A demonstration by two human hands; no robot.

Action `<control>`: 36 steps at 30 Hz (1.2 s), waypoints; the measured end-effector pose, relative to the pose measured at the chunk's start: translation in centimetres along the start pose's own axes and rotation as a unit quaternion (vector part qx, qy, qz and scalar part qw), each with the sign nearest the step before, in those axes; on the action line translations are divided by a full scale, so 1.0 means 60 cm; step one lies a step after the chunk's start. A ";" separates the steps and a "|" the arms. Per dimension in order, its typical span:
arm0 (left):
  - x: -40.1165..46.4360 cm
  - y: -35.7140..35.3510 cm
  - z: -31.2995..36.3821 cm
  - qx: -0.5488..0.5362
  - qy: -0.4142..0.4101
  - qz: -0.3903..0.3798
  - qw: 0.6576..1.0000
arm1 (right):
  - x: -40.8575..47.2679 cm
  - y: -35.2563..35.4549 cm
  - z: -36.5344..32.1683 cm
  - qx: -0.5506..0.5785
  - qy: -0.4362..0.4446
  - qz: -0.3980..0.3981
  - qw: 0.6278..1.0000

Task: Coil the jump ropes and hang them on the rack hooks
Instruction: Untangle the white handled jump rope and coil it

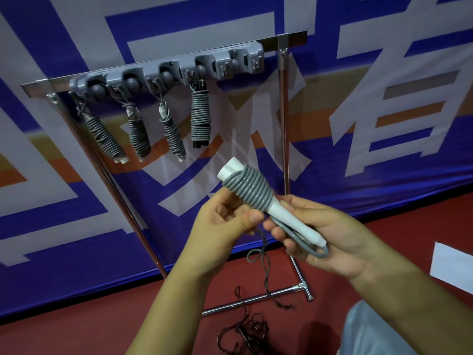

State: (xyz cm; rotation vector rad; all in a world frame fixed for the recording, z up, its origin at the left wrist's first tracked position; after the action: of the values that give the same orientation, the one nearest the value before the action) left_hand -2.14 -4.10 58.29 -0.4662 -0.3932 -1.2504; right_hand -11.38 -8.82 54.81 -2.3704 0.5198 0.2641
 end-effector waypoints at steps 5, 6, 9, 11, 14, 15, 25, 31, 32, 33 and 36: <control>-0.008 0.018 -0.010 0.050 0.013 0.039 0.998 | 0.007 0.034 -0.012 -0.122 0.068 0.094 0.986; -0.007 0.017 -0.008 0.064 0.012 0.041 0.997 | 0.003 0.041 -0.021 -0.158 0.106 0.127 0.974; -0.004 0.016 -0.003 0.091 0.008 0.064 0.994 | -0.018 0.028 -0.043 -0.291 0.219 0.172 0.915; -0.002 0.014 0.000 0.101 0.005 0.080 0.992 | -0.036 0.008 -0.048 -0.408 0.281 0.185 0.849; -0.004 0.018 -0.001 0.100 0.003 0.127 0.987 | -0.047 -0.013 -0.045 -0.570 0.353 0.236 0.703; -0.006 0.019 -0.002 0.094 0.004 0.145 0.985 | -0.045 -0.015 -0.042 -0.589 0.372 0.247 0.674; -0.016 0.002 0.001 0.072 0.035 0.142 0.987 | -0.074 -0.012 -0.062 -0.507 0.481 0.269 0.663; -0.021 -0.008 -0.012 -0.031 0.106 0.059 0.992 | -0.095 -0.003 -0.069 -0.449 0.512 0.271 0.680; -0.021 -0.007 -0.010 -0.035 0.115 0.047 0.992 | -0.096 0.002 -0.072 -0.437 0.506 0.275 0.691; -0.021 -0.006 -0.010 -0.032 0.126 0.036 0.991 | -0.095 0.006 -0.075 -0.425 0.494 0.276 0.706; -0.021 -0.005 -0.013 0.026 0.156 0.002 0.987 | -0.083 0.024 -0.076 -0.346 0.424 0.258 0.796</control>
State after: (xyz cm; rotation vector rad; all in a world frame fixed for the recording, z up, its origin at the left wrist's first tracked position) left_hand -2.72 -3.56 57.01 -0.2201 -0.1574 -1.2811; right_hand -16.27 -11.35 58.99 -2.9202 1.7630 -0.5166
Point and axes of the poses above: each hand's wrist, its own x-axis towards the middle knuckle, its own y-axis out of the back of the hand, z = x × y, the point moved 9 cm from there along x, towards the middle knuckle, and after that the axes turned 12 degrees about -y, right-handed, at the moved point
